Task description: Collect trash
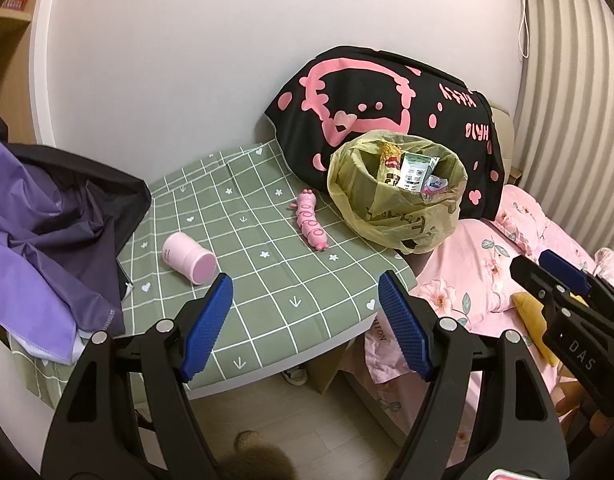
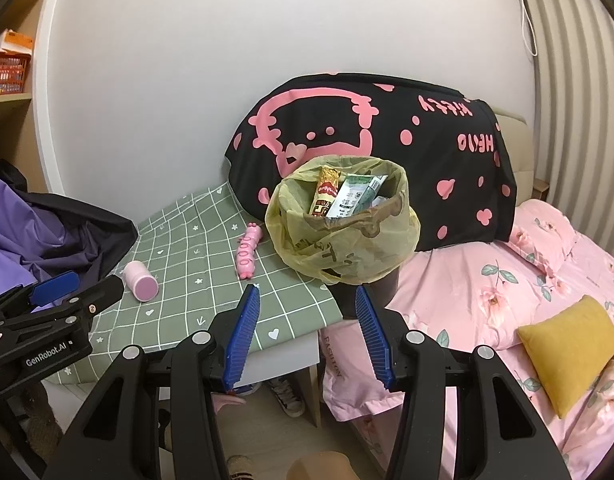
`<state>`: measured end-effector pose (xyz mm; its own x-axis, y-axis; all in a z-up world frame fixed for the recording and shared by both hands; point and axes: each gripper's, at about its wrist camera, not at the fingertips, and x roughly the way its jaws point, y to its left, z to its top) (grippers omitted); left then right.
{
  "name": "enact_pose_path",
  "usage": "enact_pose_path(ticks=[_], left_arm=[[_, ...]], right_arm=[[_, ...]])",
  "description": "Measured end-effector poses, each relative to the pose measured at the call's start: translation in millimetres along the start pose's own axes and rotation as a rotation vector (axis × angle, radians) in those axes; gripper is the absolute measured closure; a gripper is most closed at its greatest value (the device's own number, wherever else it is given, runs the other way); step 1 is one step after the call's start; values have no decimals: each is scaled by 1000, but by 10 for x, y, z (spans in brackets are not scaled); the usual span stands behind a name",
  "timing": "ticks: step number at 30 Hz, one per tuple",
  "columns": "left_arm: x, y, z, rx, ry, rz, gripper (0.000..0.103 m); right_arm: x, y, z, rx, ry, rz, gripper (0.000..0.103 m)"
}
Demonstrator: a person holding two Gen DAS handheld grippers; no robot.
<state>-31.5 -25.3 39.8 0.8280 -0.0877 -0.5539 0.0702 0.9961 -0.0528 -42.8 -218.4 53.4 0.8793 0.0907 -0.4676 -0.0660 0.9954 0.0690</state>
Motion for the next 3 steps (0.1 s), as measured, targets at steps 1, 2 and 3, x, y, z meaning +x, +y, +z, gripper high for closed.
enact_pose_path(ticks=[1, 2, 3], left_arm=[[2, 6, -1, -2, 0, 3, 32], [3, 11, -4, -2, 0, 5, 32], [9, 16, -2, -1, 2, 6, 32]], right_arm=[[4, -2, -3, 0, 0, 1, 56], [1, 4, -4, 0, -1, 1, 56], [9, 7, -13, -2, 1, 0, 56]])
